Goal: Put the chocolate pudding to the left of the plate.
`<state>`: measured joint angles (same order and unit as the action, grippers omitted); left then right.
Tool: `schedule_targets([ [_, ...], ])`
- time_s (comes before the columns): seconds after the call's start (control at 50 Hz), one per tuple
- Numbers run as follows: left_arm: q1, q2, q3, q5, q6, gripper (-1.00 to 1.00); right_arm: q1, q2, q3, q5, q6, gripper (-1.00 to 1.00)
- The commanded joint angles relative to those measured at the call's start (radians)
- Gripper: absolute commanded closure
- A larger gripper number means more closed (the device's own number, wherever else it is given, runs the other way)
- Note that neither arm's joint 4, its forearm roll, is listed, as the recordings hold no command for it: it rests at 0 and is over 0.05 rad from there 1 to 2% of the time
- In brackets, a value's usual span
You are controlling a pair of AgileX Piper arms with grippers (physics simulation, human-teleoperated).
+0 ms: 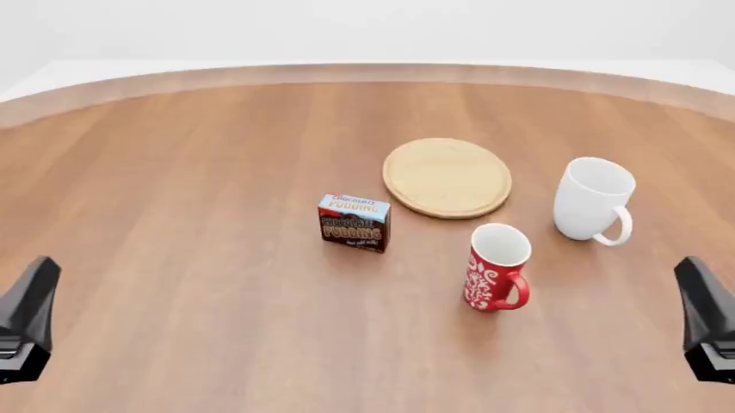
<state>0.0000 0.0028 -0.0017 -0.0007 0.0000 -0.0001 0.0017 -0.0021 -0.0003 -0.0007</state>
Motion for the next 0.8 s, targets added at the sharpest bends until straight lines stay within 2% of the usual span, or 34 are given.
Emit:
schedule_targets([
  [0.02, 0.0, 0.004, -0.003, -0.001, 0.0, -1.0, -0.004, 0.006, -0.003, -0.001, -0.001, -1.0],
  [0.24, 0.0, 0.004, -0.003, -0.001, 0.0, -1.0, 0.006, 0.002, -0.052, 0.014, 0.001, -1.0],
  [0.3, 0.0, 0.004, -0.003, -0.001, 0.0, -1.0, 0.021, -0.001, -0.116, 0.027, 0.015, -1.0],
  [0.38, 0.0, 0.004, -0.003, -0.001, 0.0, -1.0, 0.026, 0.002, -0.178, 0.068, 0.008, -1.0],
  [0.42, 0.0, 0.004, -0.003, -0.001, 0.0, -1.0, 0.074, 0.076, -0.247, 0.04, -0.033, -1.0],
  [0.54, 0.0, 0.004, -0.003, -0.001, 0.0, -1.0, 0.149, 0.241, -0.39, -0.004, -0.095, -1.0],
  [0.6, 0.0, 0.004, -0.003, -0.001, 0.0, -1.0, 0.148, 0.381, -0.475, -0.012, -0.093, -1.0],
  [0.62, 0.0, 0.004, -0.003, -0.001, 0.0, -1.0, 0.151, 0.405, -0.492, -0.006, -0.073, -1.0],
  [0.66, 0.0, 0.004, -0.003, -0.001, 0.0, -1.0, 0.159, 0.445, -0.514, -0.003, -0.092, -1.0],
  [0.7, 0.0, 0.004, -0.003, -0.001, 0.0, -1.0, 0.171, 0.488, -0.541, 0.002, -0.078, -1.0],
  [0.72, 0.0, 0.004, -0.003, -0.001, 0.0, -1.0, 0.2, 0.534, -0.552, 0.008, -0.103, -1.0],
  [0.8, 0.0, 0.004, -0.003, -0.001, 0.0, -1.0, 0.235, 0.623, -0.619, 0.046, -0.139, -1.0],
])
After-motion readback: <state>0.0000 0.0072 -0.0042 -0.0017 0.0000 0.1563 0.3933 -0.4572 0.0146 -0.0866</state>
